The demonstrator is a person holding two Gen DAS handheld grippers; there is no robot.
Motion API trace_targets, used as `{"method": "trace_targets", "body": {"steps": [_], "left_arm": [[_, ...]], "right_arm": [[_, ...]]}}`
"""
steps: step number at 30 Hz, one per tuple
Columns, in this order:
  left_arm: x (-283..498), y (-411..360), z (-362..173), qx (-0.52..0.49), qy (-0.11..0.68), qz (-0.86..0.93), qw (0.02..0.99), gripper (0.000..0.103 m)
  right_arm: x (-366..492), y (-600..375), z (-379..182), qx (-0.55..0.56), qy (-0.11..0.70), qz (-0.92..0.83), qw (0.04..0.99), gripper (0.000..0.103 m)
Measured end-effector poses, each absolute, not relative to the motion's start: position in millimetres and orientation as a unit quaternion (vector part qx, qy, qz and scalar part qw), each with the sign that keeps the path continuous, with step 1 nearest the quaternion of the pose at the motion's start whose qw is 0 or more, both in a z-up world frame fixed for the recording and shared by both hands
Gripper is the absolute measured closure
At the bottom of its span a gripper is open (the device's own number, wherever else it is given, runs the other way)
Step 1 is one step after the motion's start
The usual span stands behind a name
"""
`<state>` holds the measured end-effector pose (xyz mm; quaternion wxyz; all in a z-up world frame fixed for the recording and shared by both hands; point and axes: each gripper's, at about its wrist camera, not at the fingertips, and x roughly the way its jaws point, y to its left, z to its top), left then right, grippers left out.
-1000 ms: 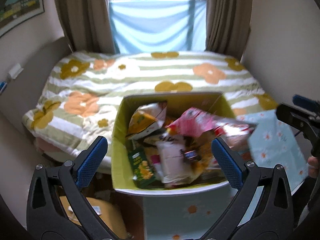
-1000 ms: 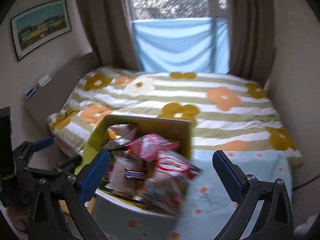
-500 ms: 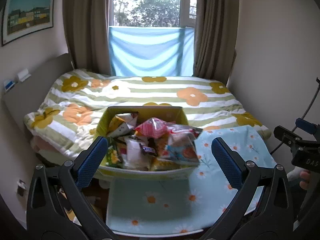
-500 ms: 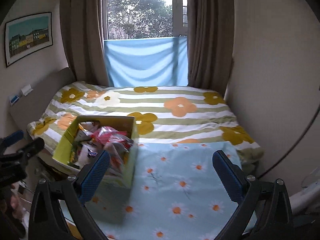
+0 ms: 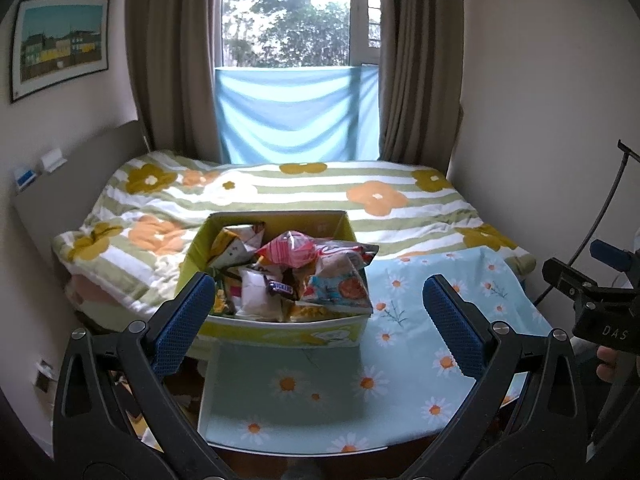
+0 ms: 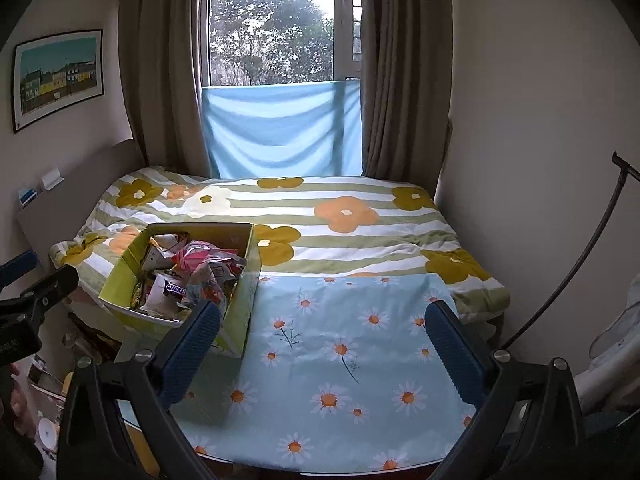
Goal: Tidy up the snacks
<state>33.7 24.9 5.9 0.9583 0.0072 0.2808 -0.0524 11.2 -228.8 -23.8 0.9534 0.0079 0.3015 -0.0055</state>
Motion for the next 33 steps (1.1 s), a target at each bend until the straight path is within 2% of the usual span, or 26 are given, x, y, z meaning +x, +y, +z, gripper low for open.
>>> {"method": "trace_targets", "body": {"steps": [33], "left_arm": [[30.6,22.1,8.7,0.006,0.272,-0.047,0.961,0.0]], "right_arm": [[6.9,-234.0,-22.9,0.012,0.293,-0.006,0.956,0.001]]}}
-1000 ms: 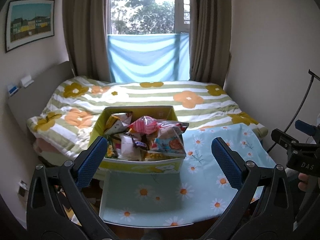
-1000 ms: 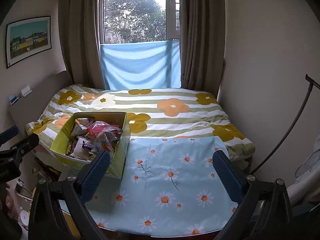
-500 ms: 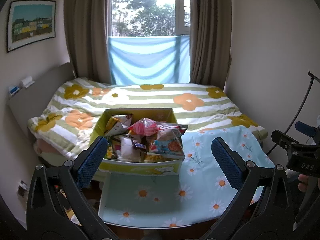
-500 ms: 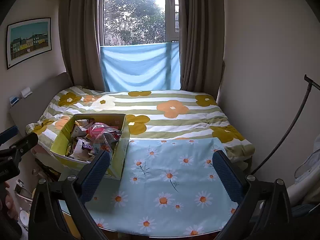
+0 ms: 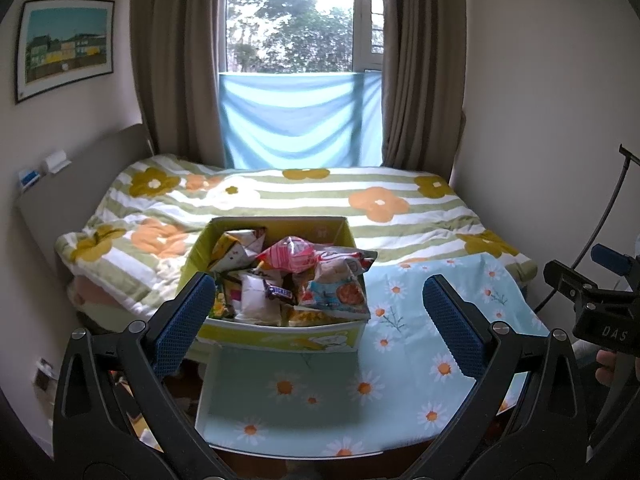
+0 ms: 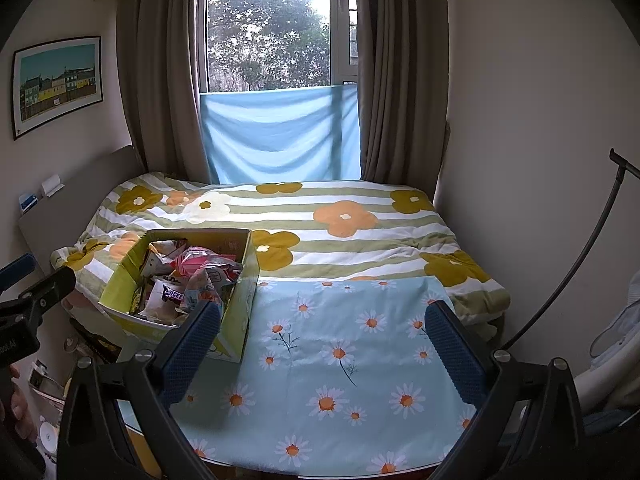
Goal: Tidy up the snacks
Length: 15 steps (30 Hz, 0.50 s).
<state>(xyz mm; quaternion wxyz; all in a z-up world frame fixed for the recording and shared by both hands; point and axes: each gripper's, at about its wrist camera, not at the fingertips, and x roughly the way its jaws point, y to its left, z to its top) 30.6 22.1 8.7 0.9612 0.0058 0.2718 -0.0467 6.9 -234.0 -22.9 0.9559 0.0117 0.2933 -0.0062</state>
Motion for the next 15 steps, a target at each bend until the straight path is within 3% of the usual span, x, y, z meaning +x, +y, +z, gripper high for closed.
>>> {"method": "trace_targets", "body": {"steps": [15], "left_arm": [[34.5,16.0,7.1,0.01,0.273,-0.037,0.961,0.0]], "right_arm": [[10.8,-236.2,-23.5,0.016,0.296,-0.009,0.955,0.001]]}}
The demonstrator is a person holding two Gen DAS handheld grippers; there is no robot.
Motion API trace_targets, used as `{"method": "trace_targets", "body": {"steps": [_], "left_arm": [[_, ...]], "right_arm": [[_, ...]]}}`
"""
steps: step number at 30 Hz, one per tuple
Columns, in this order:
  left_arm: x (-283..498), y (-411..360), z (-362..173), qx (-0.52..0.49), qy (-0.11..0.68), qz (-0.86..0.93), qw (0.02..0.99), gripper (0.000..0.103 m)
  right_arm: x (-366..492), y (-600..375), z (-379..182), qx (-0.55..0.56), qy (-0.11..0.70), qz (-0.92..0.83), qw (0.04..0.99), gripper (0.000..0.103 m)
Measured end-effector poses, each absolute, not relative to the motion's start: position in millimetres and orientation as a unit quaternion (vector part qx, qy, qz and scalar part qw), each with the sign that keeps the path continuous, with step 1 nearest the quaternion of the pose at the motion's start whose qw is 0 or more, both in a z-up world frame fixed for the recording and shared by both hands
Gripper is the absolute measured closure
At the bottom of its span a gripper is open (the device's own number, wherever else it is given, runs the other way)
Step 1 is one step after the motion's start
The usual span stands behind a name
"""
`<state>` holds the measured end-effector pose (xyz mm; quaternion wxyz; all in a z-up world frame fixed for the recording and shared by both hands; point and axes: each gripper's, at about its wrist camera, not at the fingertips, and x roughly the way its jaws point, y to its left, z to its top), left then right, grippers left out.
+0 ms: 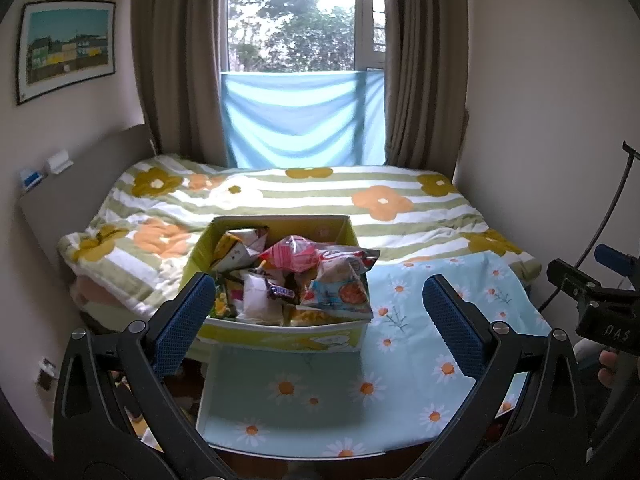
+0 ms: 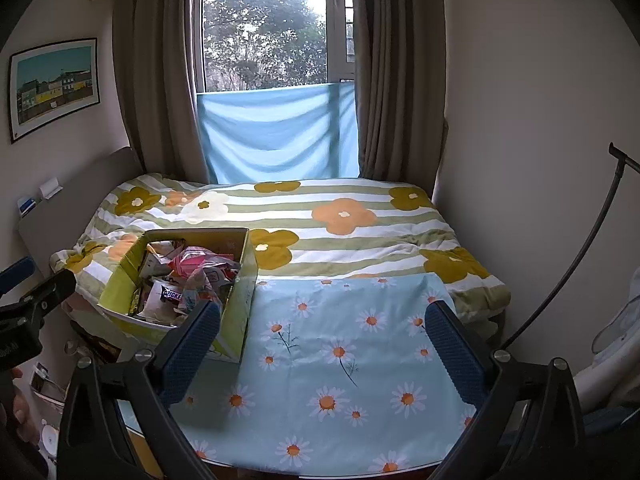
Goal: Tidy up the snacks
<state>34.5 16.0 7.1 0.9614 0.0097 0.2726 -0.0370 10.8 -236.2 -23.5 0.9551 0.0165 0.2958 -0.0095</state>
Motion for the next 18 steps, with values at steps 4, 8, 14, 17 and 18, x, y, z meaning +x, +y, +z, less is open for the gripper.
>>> {"method": "trace_targets", "body": {"steps": [4,8,14,17,18], "left_arm": [[34.4,14.6,7.8,0.012,0.268,-0.032,0.963,0.0],[33.6,13.7,7.2,0.011,0.264,-0.026,0.964,0.0],[33.2,10.4,4.5,0.016,0.265,-0.015,0.964,0.0],[32.4,10.5,4.2,0.01,0.261,-0.019,0.965,0.0],[30.8,10.9,4.4,0.007,0.26,-0.019,0.965,0.0]], "right_arm": [[11.9,-236.0,-24.6,0.016,0.295,-0.01,0.955,0.001],[11.8,-236.0,-25.2,0.018,0.297,-0.01,0.955,0.001],[9.7,-233.7,-28.9,0.019,0.3,-0.012,0.954,0.001],[9.7,-229.7,-31.1,0.018,0.304,-0.01,0.952,0.001],[9.8,-228.3,-32.1,0.018,0.305,-0.009,0.952,0.001]]}}
